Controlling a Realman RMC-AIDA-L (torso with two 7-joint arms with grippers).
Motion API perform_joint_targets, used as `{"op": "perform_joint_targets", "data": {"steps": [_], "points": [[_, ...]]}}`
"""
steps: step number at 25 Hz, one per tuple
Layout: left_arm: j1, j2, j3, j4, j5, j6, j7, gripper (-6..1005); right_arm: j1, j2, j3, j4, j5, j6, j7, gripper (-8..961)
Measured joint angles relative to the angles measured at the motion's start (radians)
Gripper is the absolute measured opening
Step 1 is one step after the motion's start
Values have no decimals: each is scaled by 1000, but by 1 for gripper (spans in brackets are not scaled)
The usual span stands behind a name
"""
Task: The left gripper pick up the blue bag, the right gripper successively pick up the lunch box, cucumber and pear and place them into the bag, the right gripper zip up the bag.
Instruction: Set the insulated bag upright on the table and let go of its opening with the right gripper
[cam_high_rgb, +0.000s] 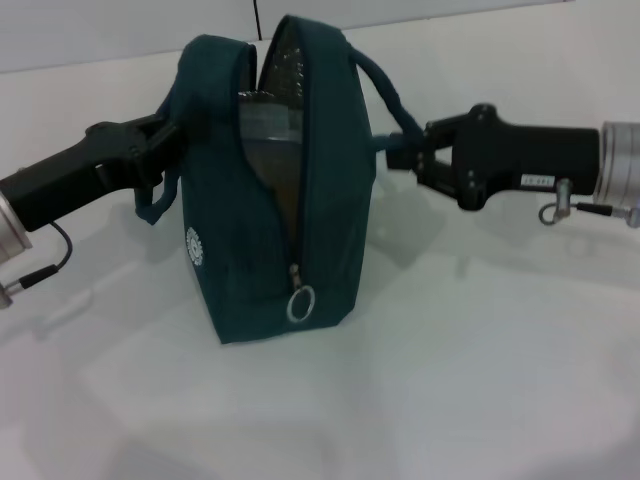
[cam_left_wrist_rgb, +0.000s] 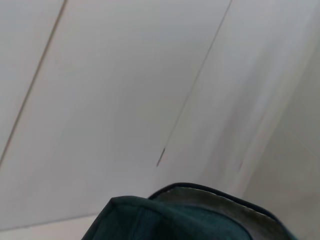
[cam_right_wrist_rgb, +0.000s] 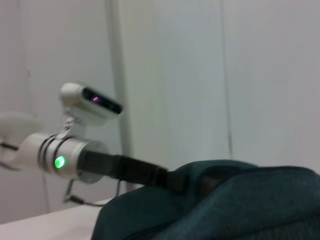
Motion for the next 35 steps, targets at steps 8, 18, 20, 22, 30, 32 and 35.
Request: {"op": "perform_joint_targets", "data": {"steps": [8, 18, 20, 22, 30, 32, 35], "points": [[-7, -1, 4, -79, -58, 6, 135, 75, 19, 24, 77, 0, 3, 39, -31, 91], [-9, -5, 5, -210, -179, 77, 350, 75, 36, 23, 79, 0, 0, 39, -32, 87], [-10, -6, 5, -219, -187, 77, 359, 75, 32, 24, 79, 0, 0, 39, -32, 98], [-11, -6, 8, -222, -187, 78, 363, 76, 31, 24, 78, 7, 0, 39, -32, 109], [-15, -6, 36, -223, -187, 78, 367, 76, 26, 22, 78, 11, -1, 26, -22, 154], [-15, -6, 36, -223, -188, 75, 367, 76, 26, 20, 77, 11, -1, 23, -21, 166], [-15, -8, 33, -230, -189, 70, 367, 76, 22, 21, 80, 11, 2, 21, -20, 183]]}}
